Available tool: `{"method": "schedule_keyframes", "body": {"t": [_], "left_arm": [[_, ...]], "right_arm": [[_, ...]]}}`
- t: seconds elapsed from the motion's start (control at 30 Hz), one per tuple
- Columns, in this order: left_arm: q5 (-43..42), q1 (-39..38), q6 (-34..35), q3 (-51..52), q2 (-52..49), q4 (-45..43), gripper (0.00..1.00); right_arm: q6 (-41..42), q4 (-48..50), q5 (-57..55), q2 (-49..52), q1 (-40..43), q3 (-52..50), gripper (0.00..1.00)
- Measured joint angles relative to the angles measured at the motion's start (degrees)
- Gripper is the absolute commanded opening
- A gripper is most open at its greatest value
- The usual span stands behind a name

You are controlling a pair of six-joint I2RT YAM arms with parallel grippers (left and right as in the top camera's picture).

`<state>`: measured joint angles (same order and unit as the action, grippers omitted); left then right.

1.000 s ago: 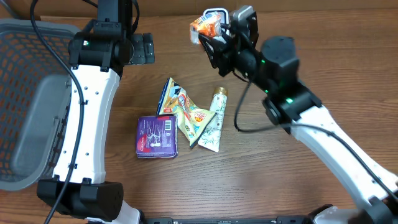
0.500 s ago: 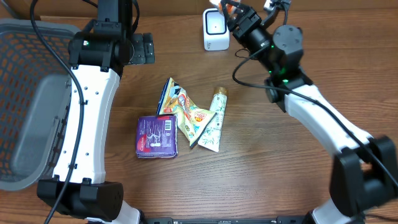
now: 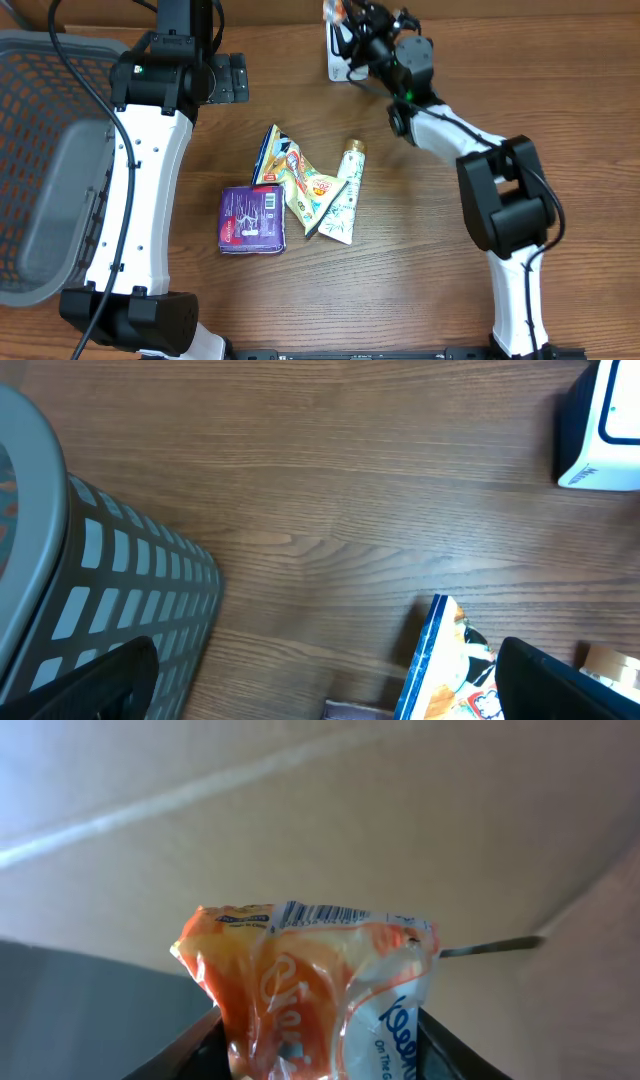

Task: Scan the item barcode
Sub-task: 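Move the packet closer in front of the scanner window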

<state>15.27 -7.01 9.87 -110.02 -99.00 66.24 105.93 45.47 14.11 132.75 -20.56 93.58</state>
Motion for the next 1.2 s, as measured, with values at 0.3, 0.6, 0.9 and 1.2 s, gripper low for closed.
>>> {"method": "schedule_keyframes", "body": {"t": [0.3,0.6,0.9,1.2], "left_arm": [[0.02,0.0,0.02,0.0,0.0,0.02,1.0],[0.0,0.0,0.0,0.0,0.0,0.0,1.0],[0.0,0.0,0.0,0.0,0.0,0.0,1.0],[0.0,0.0,0.0,0.0,0.0,0.0,1.0]], "right_arm": [[9.94,-14.29,-1.2,1.95,1.77,7.02,0.49],[9.97,-16.37,-1.42,4.17,2.91,7.04,0.49],[9.97,-15.52,0.68,8.0,2.78,7.04,0.45],[10.01,-20.04,3.02,8.0,2.45,7.13,0.47]]}}
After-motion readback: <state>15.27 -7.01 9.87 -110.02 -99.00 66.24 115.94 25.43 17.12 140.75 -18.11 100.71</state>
